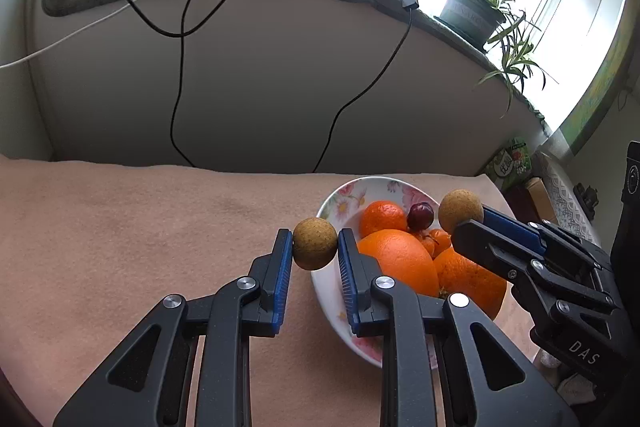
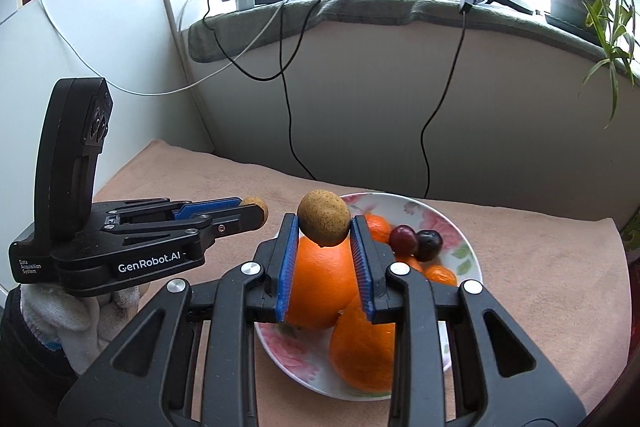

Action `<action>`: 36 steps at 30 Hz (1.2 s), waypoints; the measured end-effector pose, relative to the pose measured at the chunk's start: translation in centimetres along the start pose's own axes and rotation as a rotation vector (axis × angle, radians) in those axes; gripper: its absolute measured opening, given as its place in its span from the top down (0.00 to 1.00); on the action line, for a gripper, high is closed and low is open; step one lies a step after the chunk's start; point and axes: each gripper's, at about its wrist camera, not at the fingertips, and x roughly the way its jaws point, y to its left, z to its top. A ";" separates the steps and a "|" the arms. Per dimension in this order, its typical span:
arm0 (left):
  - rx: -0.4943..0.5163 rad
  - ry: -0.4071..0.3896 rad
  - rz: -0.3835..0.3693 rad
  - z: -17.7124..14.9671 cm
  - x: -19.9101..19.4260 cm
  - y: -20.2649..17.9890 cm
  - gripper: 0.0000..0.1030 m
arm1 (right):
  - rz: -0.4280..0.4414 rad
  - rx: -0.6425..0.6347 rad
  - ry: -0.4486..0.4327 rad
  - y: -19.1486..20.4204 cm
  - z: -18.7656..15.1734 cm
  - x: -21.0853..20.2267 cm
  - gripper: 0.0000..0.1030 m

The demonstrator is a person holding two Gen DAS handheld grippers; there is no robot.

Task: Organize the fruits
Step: 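Carry the brown fruit with the left gripper while the right gripper carries the other into the plate, then open the left gripper on the brown fruit while the right gripper releases its brown fruit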

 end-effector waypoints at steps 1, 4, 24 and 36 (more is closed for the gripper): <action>0.001 0.003 -0.004 0.2 0.3 -0.2 0.79 | -0.003 0.002 0.002 -0.2 0.0 0.0 0.73; 0.001 0.005 -0.012 0.7 1.1 -0.7 0.79 | -0.009 0.010 0.007 -0.9 0.1 0.2 0.73; 0.044 -0.002 -0.021 1.7 2.0 -2.8 0.72 | -0.032 0.029 -0.007 -2.0 -0.6 -0.7 0.40; 0.075 -0.055 0.008 0.7 -1.4 -3.8 0.61 | -0.018 0.051 -0.040 -1.5 -1.4 -3.4 0.39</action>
